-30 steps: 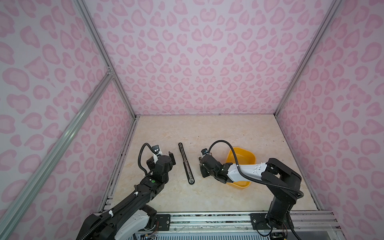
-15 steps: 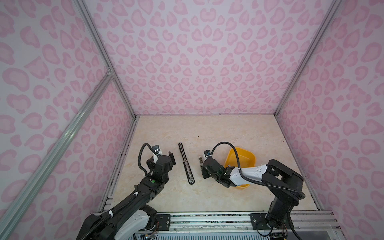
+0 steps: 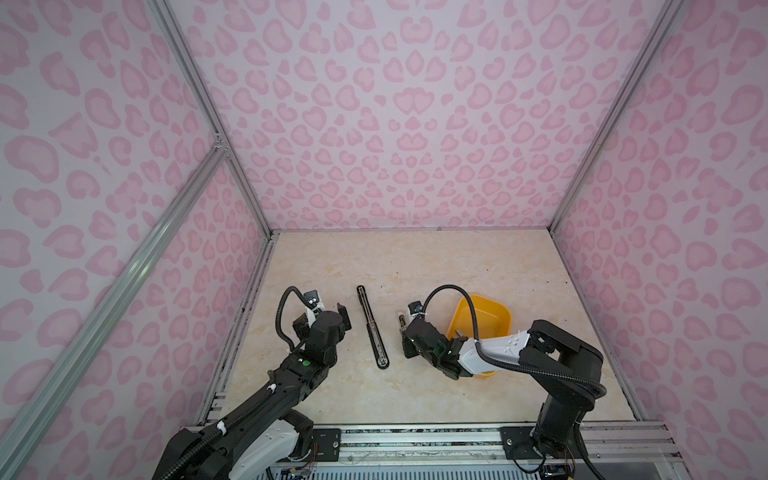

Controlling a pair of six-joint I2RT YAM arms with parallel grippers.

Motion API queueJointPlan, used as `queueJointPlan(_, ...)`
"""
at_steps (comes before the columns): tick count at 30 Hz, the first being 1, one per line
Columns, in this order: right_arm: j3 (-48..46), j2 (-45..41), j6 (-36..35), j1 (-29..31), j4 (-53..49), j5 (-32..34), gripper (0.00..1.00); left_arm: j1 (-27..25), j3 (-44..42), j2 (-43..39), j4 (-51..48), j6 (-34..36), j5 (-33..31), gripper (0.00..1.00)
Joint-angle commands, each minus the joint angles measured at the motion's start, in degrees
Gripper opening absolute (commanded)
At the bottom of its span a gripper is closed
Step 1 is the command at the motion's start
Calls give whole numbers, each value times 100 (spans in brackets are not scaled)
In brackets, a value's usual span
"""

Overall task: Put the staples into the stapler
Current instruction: 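Open the right gripper and move it back over the yellow tray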

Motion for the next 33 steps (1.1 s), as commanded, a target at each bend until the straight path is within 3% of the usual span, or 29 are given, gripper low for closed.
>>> queueJointPlan(1, -53, 83, 98, 20, -736, -256, 16, 0, 4, -10, 168, -49, -81, 98)
queueJointPlan(8, 12, -174, 53, 26, -897, -212, 29, 0, 3, -9, 168, -49, -72, 97)
queueJointPlan(12, 117, -315, 30, 13, -1015, -202, 31, 1, -5, -22, 176, -49, -70, 97)
queueJointPlan(24, 407, -490, 32, -359, -1271, -324, 24, 0, -15, -37, 188, -49, -85, 98)
queueJointPlan(33, 613, -2396, 385, -682, -3703, 925, 29, 0, 1, -34, 175, -93, -368, 98)
